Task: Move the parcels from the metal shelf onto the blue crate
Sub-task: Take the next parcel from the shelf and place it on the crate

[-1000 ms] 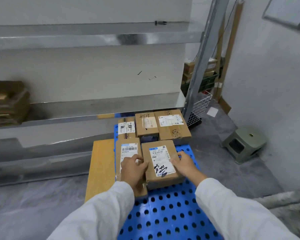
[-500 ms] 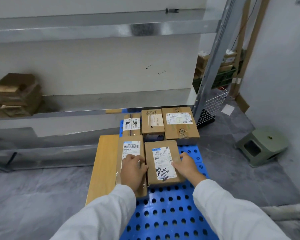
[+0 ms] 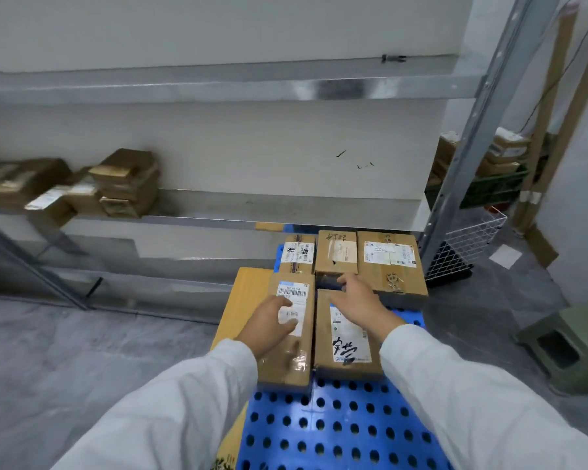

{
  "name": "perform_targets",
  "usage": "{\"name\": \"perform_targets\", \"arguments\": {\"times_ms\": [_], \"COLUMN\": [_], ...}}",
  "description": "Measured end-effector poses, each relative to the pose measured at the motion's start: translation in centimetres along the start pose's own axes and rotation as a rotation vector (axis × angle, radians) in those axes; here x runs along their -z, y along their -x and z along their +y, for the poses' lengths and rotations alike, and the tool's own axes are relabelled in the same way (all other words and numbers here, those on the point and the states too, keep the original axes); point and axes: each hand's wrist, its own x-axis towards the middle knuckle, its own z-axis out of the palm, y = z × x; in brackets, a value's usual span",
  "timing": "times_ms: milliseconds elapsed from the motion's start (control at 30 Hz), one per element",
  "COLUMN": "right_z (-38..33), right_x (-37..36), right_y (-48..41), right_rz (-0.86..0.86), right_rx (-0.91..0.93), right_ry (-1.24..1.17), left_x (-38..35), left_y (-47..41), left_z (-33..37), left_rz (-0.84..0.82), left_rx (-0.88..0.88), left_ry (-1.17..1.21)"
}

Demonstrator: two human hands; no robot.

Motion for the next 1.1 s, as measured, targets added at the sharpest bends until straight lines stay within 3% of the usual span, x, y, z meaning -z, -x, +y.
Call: {"name": "perform_targets", "arguments": {"times_ms": [133,400,533,833,1100], "right_z": [-7.3,-21.4,-28.3,-41.4,-51.5], "right_x": [-0.8,-3.6,-7.3,-21.9,-31.6], "right_y": [-0.1,-0.7,-0.2,3.1,5.2], "right_rz": [-0.144,-0.079,-0.085,-0.159,-0.155], "right_rx": [0.208,0.505,0.560,0.576,0.648], "right_ry": [0.043,0.279,0.336,0.495,0.471], "left_x": [6.8,20.4,25.6,37.0,46.0], "left_y": [0.6,4.6,7.0,12.4,16.4], "left_z": [0.5,-2.7,-5.7,-19.5,-29.3], "left_rz": [0.116,0.361,0.460,0.533,0.568], "left_rx": [0.013,0.110,0.112,0.089,0.100], "left_ry": [-0.124,-0.381,-0.397,-0.418,-0.443]}}
